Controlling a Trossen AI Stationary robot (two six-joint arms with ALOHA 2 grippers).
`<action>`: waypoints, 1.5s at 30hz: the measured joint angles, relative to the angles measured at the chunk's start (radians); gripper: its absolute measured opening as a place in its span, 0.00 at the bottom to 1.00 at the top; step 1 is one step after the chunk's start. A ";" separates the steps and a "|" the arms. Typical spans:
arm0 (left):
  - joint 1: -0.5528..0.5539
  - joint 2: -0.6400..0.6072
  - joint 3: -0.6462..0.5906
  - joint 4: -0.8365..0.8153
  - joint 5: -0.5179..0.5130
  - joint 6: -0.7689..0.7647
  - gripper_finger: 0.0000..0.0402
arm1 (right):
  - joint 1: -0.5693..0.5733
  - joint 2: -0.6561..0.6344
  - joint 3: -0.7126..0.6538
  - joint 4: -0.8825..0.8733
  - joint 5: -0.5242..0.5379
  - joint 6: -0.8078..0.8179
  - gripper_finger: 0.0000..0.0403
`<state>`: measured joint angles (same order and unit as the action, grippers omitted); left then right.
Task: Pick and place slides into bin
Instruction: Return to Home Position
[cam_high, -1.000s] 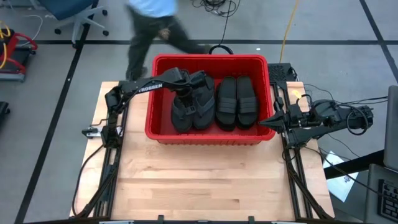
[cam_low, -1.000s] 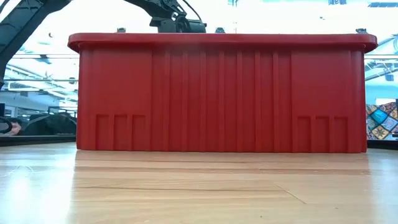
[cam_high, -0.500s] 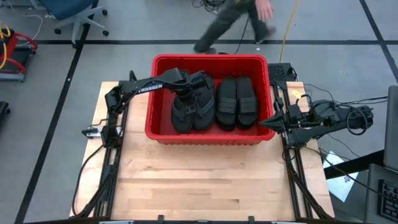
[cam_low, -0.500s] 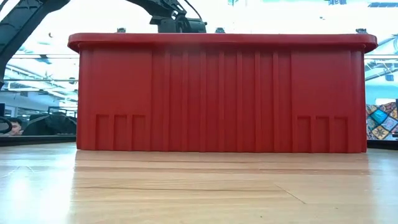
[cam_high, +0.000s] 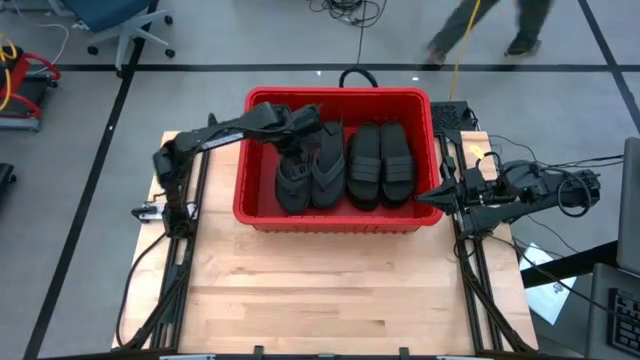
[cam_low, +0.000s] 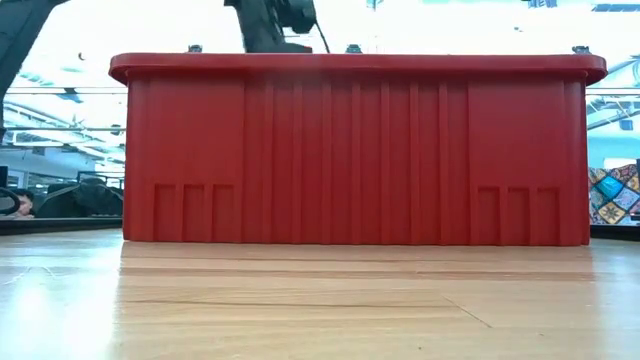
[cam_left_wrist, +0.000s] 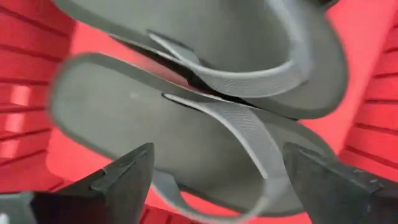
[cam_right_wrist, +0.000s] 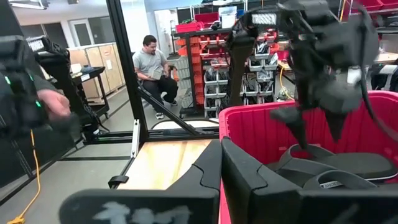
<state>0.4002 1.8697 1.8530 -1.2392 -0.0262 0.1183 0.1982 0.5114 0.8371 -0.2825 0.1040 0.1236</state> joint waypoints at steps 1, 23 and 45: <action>-0.008 -0.030 0.000 0.000 0.001 0.000 0.85 | 0.000 0.000 0.000 0.000 0.000 0.003 0.00; -0.698 -0.767 -0.503 0.960 -0.194 -0.154 0.01 | 0.000 -0.011 0.000 -0.040 -0.005 0.131 0.00; -1.026 -1.277 -1.143 1.357 -0.742 -0.101 0.00 | 0.081 -0.130 -0.104 0.006 0.083 0.151 0.00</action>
<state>-0.6254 0.5927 0.7105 0.1175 -0.7687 0.0175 0.2792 0.3818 0.7331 -0.2770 0.1870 0.2749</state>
